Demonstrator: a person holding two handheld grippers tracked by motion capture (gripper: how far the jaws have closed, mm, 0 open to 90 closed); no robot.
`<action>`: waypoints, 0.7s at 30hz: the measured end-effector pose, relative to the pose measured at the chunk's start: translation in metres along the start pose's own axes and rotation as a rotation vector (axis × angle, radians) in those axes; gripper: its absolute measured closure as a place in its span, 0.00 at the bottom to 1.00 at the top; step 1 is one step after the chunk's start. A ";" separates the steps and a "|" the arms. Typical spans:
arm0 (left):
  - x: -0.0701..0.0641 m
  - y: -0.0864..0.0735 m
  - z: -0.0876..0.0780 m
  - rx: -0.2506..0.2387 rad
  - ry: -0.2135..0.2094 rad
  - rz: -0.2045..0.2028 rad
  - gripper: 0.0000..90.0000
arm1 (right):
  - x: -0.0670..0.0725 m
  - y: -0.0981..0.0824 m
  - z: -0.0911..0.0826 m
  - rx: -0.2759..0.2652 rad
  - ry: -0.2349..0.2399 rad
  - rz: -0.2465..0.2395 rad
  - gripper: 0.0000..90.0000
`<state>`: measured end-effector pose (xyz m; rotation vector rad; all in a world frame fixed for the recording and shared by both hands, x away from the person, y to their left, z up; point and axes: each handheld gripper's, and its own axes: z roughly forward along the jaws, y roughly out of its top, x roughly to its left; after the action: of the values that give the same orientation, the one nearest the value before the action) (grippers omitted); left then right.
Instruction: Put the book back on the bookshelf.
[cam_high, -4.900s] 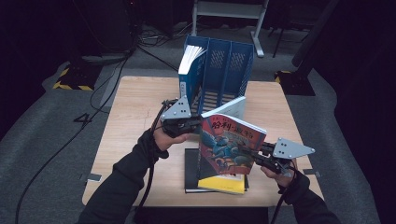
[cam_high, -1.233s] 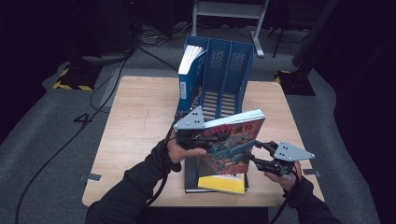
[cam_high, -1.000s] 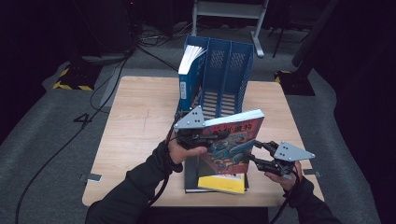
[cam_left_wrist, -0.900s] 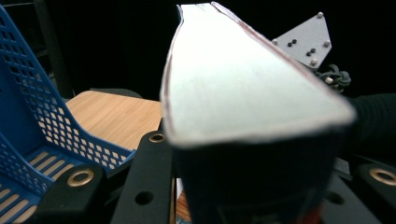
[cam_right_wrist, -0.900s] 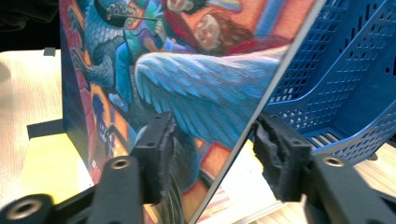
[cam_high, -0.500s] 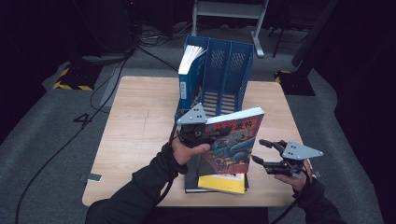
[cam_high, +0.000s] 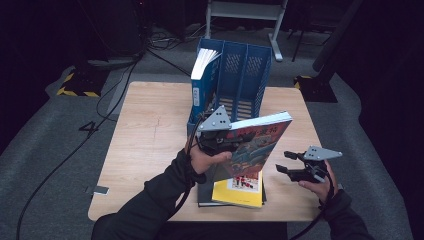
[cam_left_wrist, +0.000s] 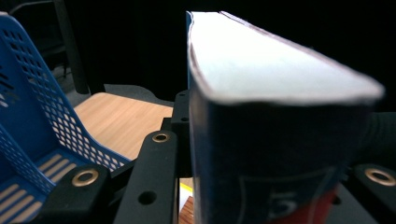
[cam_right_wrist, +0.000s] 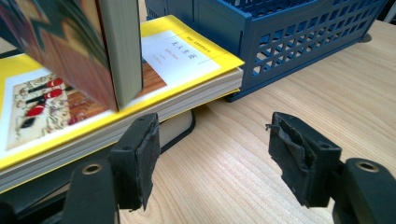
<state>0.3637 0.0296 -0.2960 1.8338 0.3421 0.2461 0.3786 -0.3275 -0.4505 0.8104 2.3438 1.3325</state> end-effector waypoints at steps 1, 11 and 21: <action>0.000 0.003 -0.002 -0.004 0.005 0.004 0.82 | 0.000 0.000 0.000 -0.001 -0.011 0.001 0.38; 0.022 0.024 -0.029 -0.029 0.144 0.026 0.82 | -0.007 -0.002 -0.004 -0.043 -0.082 0.049 0.39; 0.068 0.032 -0.043 0.015 0.353 -0.018 0.82 | -0.009 -0.003 -0.004 -0.044 -0.101 0.062 0.40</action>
<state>0.4162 0.0840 -0.2540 1.7984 0.6058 0.5579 0.3824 -0.3368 -0.4504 0.9213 2.2213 1.3307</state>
